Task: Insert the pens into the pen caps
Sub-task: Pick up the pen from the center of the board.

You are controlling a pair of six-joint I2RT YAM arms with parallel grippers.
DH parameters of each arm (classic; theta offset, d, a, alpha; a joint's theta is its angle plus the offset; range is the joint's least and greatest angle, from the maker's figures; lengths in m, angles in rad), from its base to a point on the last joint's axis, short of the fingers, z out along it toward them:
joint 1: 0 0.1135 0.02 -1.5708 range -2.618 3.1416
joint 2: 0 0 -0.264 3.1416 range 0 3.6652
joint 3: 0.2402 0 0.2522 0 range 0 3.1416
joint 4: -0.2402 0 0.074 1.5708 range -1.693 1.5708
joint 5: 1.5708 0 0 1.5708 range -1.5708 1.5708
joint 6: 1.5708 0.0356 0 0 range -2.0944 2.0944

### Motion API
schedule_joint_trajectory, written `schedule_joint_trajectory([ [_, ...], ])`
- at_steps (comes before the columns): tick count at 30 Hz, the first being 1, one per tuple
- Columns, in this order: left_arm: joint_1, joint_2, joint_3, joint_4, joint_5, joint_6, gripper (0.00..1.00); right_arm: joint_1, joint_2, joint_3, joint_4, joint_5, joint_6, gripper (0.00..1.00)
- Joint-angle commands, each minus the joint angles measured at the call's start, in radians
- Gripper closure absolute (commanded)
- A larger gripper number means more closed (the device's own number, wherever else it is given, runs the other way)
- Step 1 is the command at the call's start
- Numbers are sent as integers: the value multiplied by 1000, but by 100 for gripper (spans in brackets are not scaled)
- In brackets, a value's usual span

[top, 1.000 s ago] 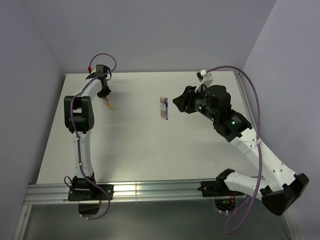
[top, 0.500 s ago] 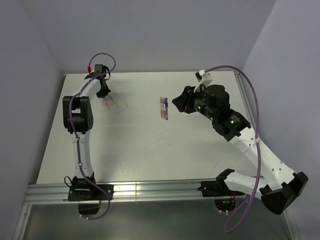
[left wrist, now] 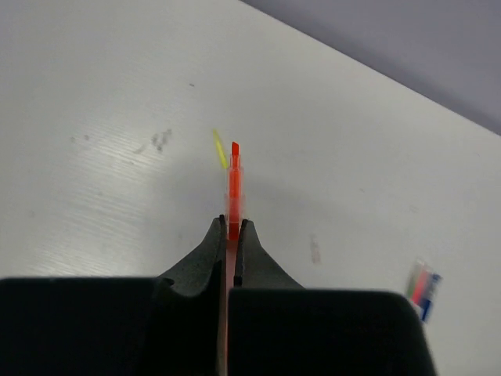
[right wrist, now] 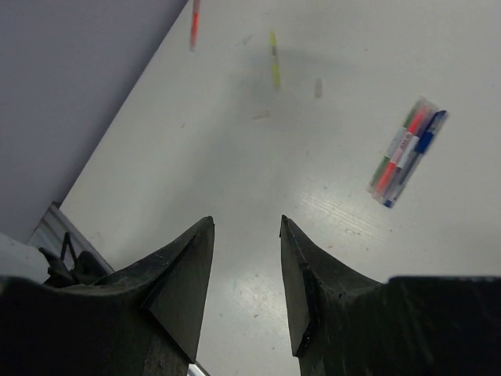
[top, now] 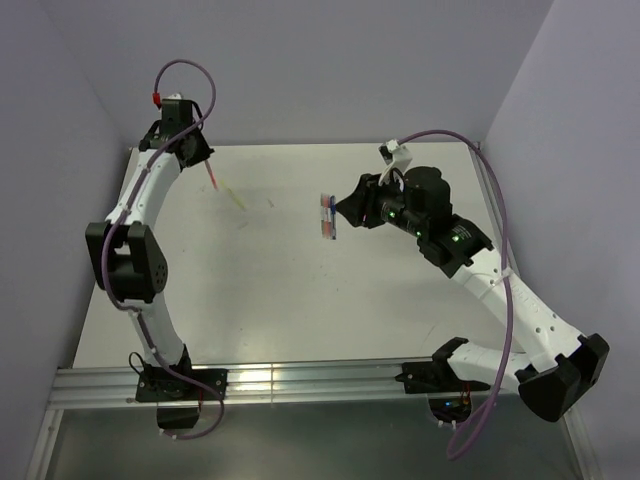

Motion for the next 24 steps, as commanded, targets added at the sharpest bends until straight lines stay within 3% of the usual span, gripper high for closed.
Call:
schedule_joint_trajectory([
  [1,-56,-233,-182,189,157,-83,100,-3,-7,-11,147,-143,11,53],
  [5,-107,-443,-416,363,301,-175,100,-3,4,-35,262,-240,53,51],
  [10,-227,-639,-642,628,372,-272,100,-3,74,-32,425,-363,96,50],
  [15,-287,-772,-740,789,454,-352,100,-3,122,-31,517,-402,98,48],
  [24,-366,-884,-867,1007,445,-412,100,-3,162,-6,557,-403,115,48],
])
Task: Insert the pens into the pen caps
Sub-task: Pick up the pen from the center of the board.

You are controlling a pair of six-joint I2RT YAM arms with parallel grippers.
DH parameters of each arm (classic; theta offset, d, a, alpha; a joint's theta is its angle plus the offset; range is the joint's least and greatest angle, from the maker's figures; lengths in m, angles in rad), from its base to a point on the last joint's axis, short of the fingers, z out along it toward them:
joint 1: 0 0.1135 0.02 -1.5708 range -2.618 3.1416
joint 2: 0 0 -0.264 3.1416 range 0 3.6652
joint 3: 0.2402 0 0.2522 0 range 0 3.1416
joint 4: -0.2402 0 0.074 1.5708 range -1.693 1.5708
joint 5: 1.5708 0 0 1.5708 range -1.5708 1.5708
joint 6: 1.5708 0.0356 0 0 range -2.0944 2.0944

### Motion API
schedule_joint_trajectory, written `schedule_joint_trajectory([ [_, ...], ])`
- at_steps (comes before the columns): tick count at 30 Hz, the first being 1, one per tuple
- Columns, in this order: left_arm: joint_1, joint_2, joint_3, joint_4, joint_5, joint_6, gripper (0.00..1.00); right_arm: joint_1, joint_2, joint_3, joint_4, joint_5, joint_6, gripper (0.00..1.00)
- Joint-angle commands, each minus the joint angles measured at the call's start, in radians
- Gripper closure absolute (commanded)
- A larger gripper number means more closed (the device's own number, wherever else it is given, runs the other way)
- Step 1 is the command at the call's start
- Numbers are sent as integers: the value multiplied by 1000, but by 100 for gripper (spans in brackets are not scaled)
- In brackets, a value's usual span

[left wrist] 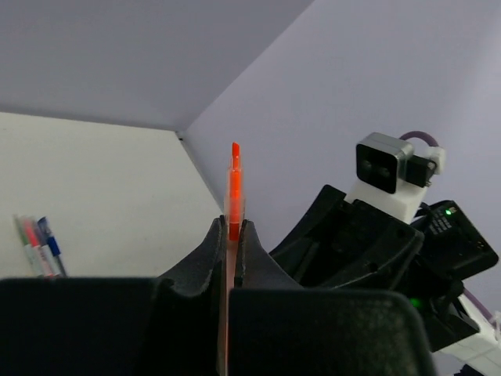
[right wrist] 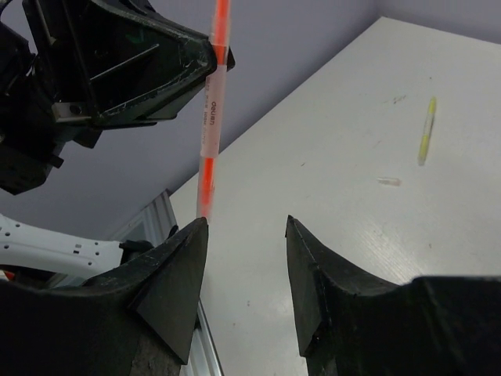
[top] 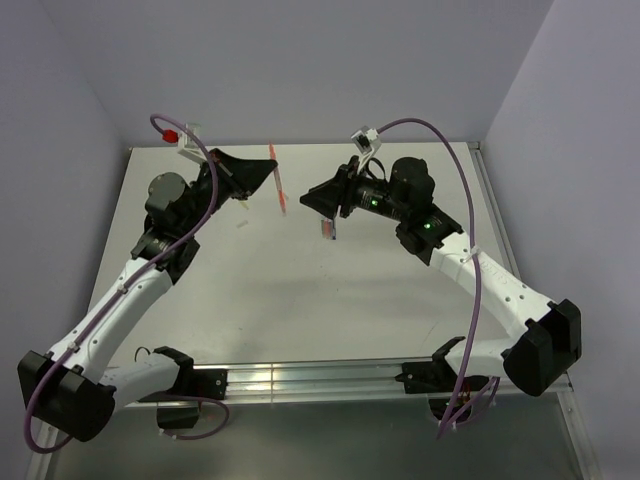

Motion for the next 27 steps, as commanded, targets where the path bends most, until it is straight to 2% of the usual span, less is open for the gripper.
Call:
schedule_joint_trajectory([
  [1,-26,-24,-21,142,4,-23,100,-3,7,29,95,-30,21,48],
  [20,-181,71,50,142,-53,33,100,0,-12,39,80,-31,18,48],
  [27,-233,95,86,138,-71,56,100,0,-15,31,77,-27,26,54],
])
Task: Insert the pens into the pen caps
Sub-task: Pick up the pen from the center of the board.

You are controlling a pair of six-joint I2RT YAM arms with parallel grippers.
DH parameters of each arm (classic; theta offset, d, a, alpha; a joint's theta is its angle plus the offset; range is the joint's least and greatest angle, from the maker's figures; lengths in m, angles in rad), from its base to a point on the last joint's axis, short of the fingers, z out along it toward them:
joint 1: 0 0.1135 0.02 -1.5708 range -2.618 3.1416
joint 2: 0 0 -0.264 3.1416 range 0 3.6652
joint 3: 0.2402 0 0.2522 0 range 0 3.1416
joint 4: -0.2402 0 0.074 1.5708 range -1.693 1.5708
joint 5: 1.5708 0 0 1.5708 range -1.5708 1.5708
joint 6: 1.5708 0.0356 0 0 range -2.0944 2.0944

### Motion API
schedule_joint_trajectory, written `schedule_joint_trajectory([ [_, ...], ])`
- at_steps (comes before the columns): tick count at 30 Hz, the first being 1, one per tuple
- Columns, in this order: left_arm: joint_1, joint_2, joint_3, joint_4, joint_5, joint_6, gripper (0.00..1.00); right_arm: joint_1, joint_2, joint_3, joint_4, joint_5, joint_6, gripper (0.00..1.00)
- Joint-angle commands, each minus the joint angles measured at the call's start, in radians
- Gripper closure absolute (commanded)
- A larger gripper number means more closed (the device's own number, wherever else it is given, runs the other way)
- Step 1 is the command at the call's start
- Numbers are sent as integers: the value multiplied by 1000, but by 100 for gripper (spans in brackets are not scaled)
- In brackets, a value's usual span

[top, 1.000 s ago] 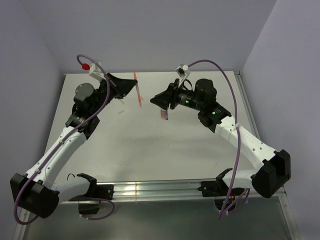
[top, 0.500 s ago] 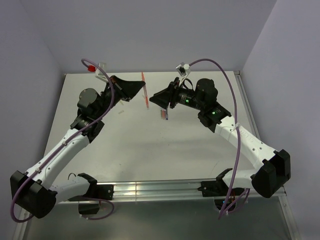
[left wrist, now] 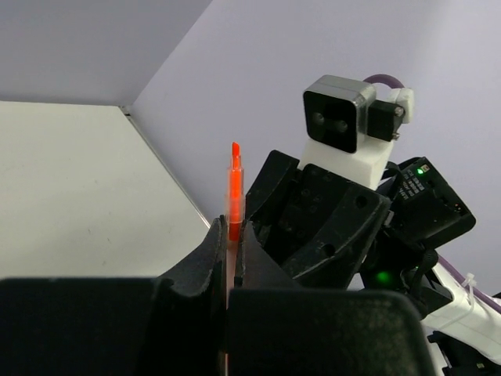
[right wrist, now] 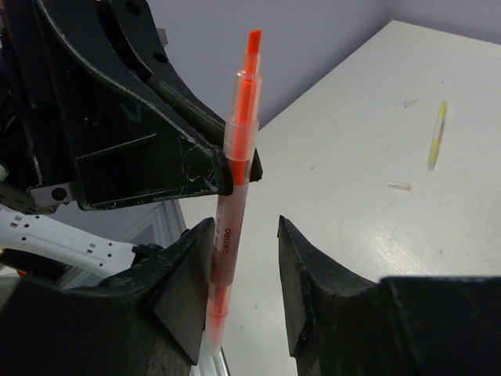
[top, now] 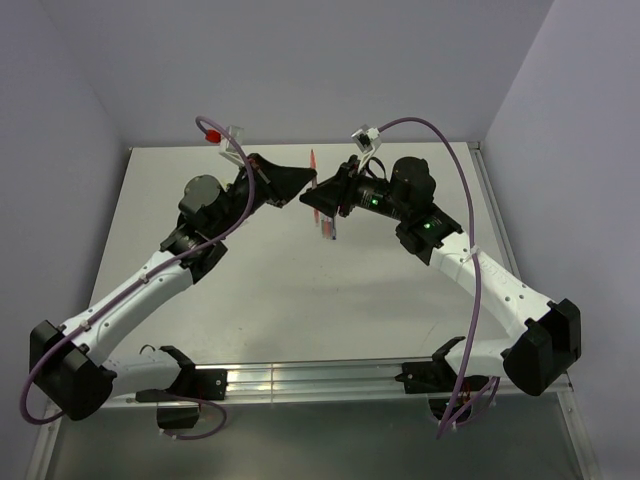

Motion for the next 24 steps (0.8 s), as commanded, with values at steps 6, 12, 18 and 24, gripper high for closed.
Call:
schedule_joint_trajectory([
  [6,-54,9,61,16,-42,53,100,-1,-38,30,15,26,1,64],
  [12,-77,9,50,31,-37,51,100,-1,-46,33,-3,37,-4,79],
  [18,-88,6,57,10,-51,63,100,-1,-64,38,-57,89,-18,100],
  [24,-88,-6,82,-62,-109,100,74,-1,-91,46,-97,117,-29,100],
])
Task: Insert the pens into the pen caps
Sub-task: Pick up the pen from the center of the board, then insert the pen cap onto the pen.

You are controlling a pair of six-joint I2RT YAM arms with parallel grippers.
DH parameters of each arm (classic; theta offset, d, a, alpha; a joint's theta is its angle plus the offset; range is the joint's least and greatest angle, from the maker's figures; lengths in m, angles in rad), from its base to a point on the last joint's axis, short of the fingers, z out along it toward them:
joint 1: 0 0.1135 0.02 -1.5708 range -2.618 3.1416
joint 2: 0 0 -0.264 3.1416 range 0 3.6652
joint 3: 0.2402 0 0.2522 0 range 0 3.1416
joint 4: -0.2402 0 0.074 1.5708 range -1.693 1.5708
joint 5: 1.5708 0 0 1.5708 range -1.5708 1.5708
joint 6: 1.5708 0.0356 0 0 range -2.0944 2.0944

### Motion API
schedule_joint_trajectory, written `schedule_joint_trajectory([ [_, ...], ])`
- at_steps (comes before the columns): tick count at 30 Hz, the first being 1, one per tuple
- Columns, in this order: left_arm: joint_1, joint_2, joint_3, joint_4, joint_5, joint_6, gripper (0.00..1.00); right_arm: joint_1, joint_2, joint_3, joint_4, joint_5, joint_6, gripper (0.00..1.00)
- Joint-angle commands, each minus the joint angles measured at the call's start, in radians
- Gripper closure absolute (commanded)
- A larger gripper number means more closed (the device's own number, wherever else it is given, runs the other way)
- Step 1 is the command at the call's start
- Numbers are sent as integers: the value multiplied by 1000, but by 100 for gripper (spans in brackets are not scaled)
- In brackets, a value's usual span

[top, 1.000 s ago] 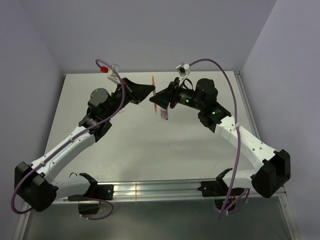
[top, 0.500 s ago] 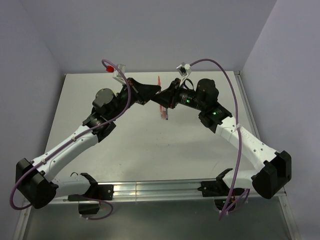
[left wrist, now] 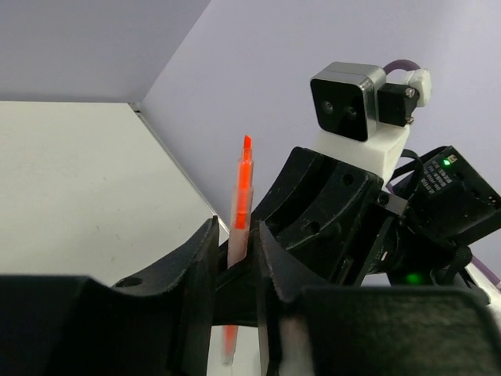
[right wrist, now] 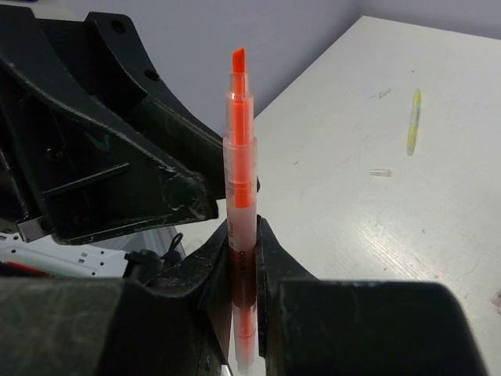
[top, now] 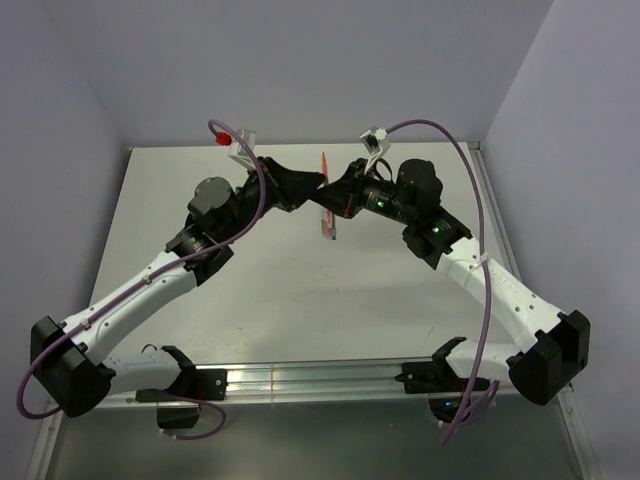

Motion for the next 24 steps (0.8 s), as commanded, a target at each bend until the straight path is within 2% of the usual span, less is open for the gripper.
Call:
schedule_joint_trajectory([
  [1,-7,-36,51,-36,-44,37,70,-4,-42,45,-7,54,-27,100],
  [5,-6,-111,16,-60,-125,72,60,-4,-45,50,-30,74,-24,100],
  [8,-6,-183,-6,-109,-280,89,56,-4,-54,61,-76,103,-30,100],
  [10,-4,-179,22,-184,-471,85,57,-6,-71,32,-85,119,-19,100],
  [11,-2,-156,87,-312,-534,80,58,-6,-92,16,-72,109,-13,100],
  [12,5,-127,127,-374,-672,80,59,-7,-101,1,-70,106,-7,100],
  [15,25,51,282,-527,-837,80,58,-9,-132,-15,-91,122,-20,100],
  [18,112,323,451,-610,-819,53,57,-9,-154,-1,-176,184,-33,100],
  [24,183,715,857,-787,-888,8,53,-9,-229,-41,-258,263,-21,100],
])
